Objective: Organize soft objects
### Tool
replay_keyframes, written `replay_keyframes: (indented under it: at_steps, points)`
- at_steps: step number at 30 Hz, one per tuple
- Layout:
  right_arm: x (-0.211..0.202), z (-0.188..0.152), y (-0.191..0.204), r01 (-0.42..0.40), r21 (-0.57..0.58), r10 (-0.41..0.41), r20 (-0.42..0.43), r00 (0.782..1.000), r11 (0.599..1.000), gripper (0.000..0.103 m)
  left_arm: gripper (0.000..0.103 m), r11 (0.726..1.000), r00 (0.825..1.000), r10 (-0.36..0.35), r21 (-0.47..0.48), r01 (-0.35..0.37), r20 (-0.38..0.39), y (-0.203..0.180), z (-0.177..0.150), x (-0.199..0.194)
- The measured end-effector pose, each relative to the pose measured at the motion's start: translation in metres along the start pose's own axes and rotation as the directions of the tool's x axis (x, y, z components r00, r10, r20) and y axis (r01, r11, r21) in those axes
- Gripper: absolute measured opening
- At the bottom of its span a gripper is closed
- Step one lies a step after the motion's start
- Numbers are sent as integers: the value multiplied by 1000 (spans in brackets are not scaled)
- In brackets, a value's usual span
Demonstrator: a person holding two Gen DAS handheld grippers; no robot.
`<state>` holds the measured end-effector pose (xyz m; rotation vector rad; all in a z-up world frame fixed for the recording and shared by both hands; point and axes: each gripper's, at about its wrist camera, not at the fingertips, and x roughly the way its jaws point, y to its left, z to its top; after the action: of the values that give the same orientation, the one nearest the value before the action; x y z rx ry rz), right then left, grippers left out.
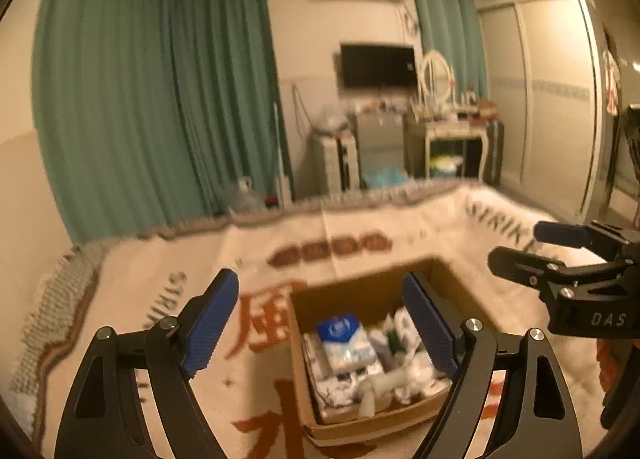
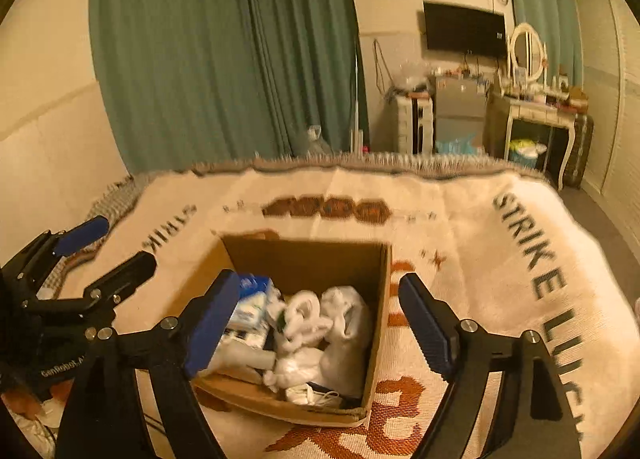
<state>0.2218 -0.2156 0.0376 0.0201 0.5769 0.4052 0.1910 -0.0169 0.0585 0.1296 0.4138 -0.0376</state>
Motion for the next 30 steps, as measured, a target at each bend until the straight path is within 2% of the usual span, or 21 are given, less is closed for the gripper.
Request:
replay_keyframes:
  at_steps: [2,5,7,8,12,15,19,22,25,27,30]
  points:
    - [-29,12,6,5,-13,-5,46,999,1000,90,91,1000,998,24,-5,-24,61,2,15,-30]
    - [-74,30,14,5,-22,-3,99,995,1000,91,92,999,988,52,-19,-50,146,4,32,-75]
    - [-108,38,22,13,-36,-7,149,989,999,96,93,998,980,58,-20,-55,193,4,39,-104]
    - [-123,41,25,23,-44,-15,168,986,999,103,94,998,975,67,-21,-64,213,4,41,-118]
    - [-172,36,45,40,-94,-21,190,982,995,103,94,992,955,126,-17,-126,270,-1,37,-167]
    - [-198,22,56,37,-108,-12,226,974,993,103,95,991,950,132,-27,-130,283,-4,28,-184]
    - [-215,6,64,11,-110,17,246,969,994,103,95,989,950,144,-74,-129,277,-1,8,-190]
    - [-219,-6,70,25,-124,10,272,962,992,103,95,985,959,141,-128,-112,245,6,-8,-179]
    - [-210,-24,69,25,-114,7,275,961,993,103,95,982,976,134,-154,-108,171,11,-25,-158]
    - [-200,-37,69,65,-109,-32,279,960,992,103,95,983,986,110,-162,-88,128,14,-37,-143]
    - [-176,-56,63,58,-95,-34,234,972,994,103,95,984,990,115,-149,-102,82,12,-50,-129]
